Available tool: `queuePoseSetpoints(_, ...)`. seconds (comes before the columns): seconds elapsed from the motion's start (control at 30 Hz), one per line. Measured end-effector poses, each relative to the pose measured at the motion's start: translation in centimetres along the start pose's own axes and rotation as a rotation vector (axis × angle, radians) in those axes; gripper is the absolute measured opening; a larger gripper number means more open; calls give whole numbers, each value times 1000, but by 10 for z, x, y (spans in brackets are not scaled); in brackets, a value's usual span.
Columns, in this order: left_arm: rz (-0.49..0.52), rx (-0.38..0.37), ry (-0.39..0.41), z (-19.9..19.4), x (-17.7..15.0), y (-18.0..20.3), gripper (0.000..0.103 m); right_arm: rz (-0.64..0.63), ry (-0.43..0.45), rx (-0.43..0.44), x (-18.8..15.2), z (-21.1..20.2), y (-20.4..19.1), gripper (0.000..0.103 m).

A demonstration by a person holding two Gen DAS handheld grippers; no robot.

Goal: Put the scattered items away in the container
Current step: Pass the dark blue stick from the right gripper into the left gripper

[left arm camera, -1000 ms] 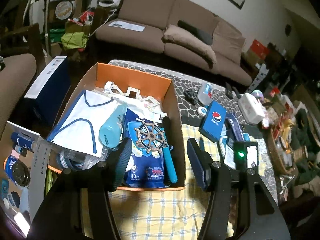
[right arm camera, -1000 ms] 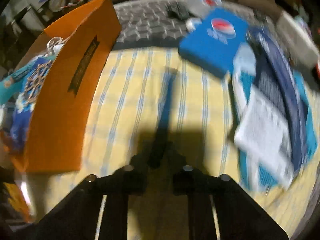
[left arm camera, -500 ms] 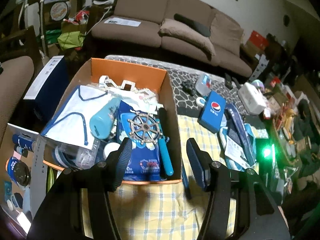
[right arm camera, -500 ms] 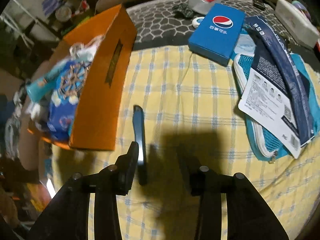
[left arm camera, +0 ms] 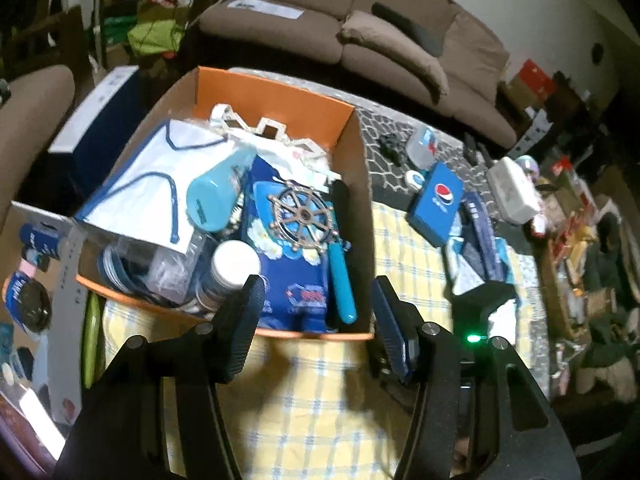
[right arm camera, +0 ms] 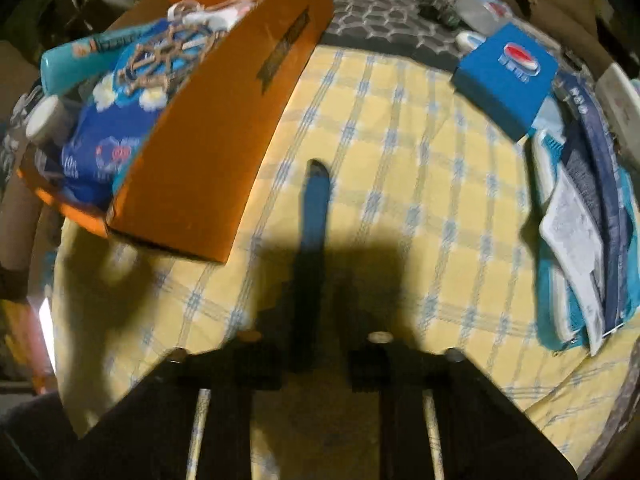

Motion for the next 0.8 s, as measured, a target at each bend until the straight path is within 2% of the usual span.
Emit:
queuePoseSetpoints(0.1,-3,5,10,-6,-2,-1,51,49,-19,42,-8,-1,0,11)
queuePoseSetpoints(0.23,-7,7,0,-11,-5,-3,51,104,-67,175,-24,-9,-13,11)
queuePoseSetpoints(0.33,-9,8,-5,-18,-8,-7,51,87,-94,260,-29,-16,-31,18)
queuePoseSetpoints(0.37,-6,7,-6,-20,-9,-8,51,83,-83,283,-28,-22,-34,28)
queuePoseSetpoints(0.4,0,10,-12,-22,-11,-10,51,83,-62,282,-25,-28,-33,35)
queuePoseSetpoints(0.47,24,13,-41,-22,-15,-13,50,99,-13,248,-17,-40,-22,39)
queuePoseSetpoints(0.57,104,-1,-122,-17,-28,-13,36,171,45,189,-4,-50,10,43)
queuePoseSetpoints(0.67,157,-26,-193,-7,-46,-8,35,247,70,77,-9,-55,50,45)
queuePoseSetpoints(0.73,202,-27,-269,12,-61,0,35,301,74,66,-10,-55,70,45)
queuePoseSetpoints(0.8,224,3,-351,32,-77,10,35,338,79,80,-14,-58,84,45)
Point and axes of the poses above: each gripper's, at about its wrist camera, not at the fingertips, and z roughly the way its jaws point, y to its right, x to its top, the point moved 4 cm from there along z, roughly the way its jaws point, and after that the axes turned 1 degree about x, right-handed, at the moved point
